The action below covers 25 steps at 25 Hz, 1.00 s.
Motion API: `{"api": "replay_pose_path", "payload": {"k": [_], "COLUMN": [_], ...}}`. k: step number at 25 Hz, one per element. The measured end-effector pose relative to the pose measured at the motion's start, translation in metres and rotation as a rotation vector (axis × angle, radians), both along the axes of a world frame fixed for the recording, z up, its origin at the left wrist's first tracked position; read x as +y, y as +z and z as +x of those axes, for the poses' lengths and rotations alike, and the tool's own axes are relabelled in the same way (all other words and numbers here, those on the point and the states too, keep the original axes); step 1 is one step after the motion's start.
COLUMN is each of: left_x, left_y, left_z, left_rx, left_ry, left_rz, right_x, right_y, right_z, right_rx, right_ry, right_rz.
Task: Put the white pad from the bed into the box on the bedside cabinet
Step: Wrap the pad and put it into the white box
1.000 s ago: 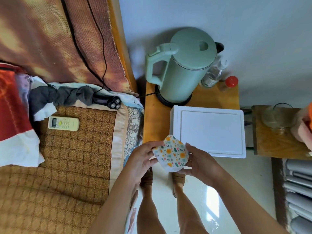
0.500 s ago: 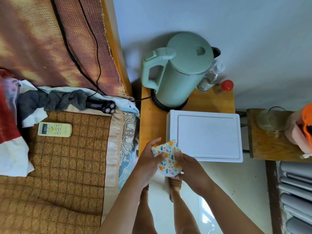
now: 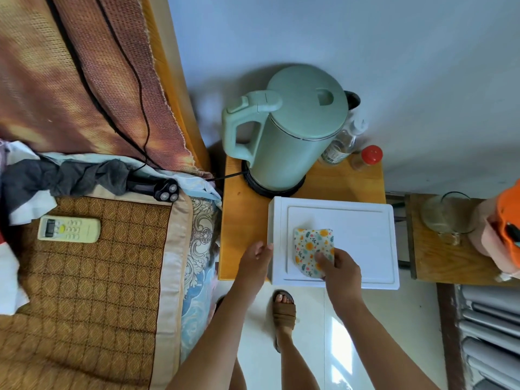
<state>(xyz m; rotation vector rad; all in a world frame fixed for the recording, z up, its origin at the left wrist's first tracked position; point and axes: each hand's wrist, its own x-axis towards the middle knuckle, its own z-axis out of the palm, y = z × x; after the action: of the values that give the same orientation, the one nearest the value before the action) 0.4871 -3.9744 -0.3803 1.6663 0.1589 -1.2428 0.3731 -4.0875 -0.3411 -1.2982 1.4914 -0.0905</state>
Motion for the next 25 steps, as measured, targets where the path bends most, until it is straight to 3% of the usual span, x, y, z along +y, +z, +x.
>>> {"api": "replay_pose_path", "payload": {"k": [8, 13, 17, 25], "left_x": [-0.014, -0.02, -0.021, 0.012], "left_y": [-0.04, -0.053, -0.057, -0.058], "left_z": [0.013, 0.021, 0.027, 0.052], "left_rx": [0.145, 0.217, 0.313, 0.197], "left_ry": [-0.081, -0.069, -0.03, -0.035], "left_rz": [-0.043, -0.027, -0.06, -0.068], "right_x": [0.006, 0.002, 0.002, 0.003], "right_y": [-0.024, -0.033, -0.035, -0.036], "right_z": [-0.008, -0.027, -0.024, -0.022], "right_rx": [0.367, 0.436, 0.475, 0.504], "right_ry": [0.451, 0.703, 0.729, 0.731], "right_rz": [-0.482, -0.432, -0.436, -0.438]}}
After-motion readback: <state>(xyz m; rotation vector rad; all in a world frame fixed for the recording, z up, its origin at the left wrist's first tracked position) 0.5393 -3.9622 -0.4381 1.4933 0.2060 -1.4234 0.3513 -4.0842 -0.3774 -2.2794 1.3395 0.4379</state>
